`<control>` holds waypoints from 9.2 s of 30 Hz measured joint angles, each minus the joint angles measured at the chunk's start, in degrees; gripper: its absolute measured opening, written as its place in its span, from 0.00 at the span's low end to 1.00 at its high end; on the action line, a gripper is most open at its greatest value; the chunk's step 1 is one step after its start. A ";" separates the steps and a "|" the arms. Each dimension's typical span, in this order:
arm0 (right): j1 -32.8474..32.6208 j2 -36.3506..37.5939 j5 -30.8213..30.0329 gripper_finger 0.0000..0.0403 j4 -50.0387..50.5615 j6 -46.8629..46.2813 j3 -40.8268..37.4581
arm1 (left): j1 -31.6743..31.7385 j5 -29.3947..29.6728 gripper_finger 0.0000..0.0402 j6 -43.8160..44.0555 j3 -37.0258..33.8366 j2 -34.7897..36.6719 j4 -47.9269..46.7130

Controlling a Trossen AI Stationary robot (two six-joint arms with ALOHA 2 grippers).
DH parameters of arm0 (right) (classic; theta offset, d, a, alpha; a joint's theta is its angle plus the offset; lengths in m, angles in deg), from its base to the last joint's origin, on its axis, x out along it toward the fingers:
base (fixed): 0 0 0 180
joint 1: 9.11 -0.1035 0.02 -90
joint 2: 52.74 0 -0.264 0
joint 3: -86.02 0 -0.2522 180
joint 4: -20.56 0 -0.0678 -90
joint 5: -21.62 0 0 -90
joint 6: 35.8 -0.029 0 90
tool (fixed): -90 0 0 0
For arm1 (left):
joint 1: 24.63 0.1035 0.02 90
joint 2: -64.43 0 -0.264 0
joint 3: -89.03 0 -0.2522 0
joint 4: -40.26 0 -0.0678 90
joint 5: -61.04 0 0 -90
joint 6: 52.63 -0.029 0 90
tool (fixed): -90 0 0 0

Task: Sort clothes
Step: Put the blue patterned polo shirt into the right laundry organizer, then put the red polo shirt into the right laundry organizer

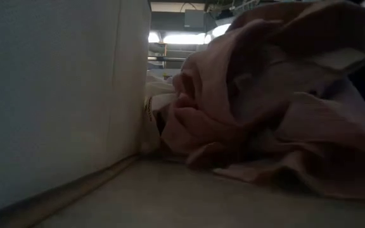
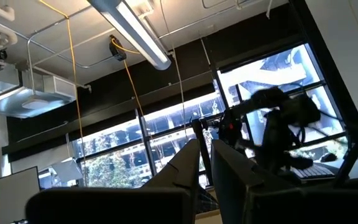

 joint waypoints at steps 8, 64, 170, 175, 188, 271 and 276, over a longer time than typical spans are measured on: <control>0.02 0.11 -12.89 0.09 3.88 4.73 10.48 | 0.02 -0.01 0.08 0.23 0.00 0.00 -0.02; 49.73 -1.14 -12.27 0.10 -7.62 64.27 45.39 | 0.01 -0.01 0.08 -0.05 0.00 0.00 0.58; 18.93 1.78 27.69 0.57 -48.62 42.99 -15.21 | 0.02 0.12 0.08 1.26 0.00 0.00 1.25; 19.14 -3.94 25.84 0.57 -49.27 42.99 -16.78 | 0.02 0.14 0.08 1.26 0.00 0.00 1.25; 19.12 -24.52 22.16 0.57 -49.42 42.97 -16.83 | 0.02 0.14 0.08 1.26 0.00 0.00 1.22; 30.81 -2.71 -44.48 0.04 -43.47 108.39 55.47 | 0.07 0.14 0.08 0.60 0.00 -0.04 1.91; 35.64 -2.90 -37.10 0.04 -60.45 123.09 55.47 | 0.07 0.14 0.08 0.60 0.00 -0.04 2.19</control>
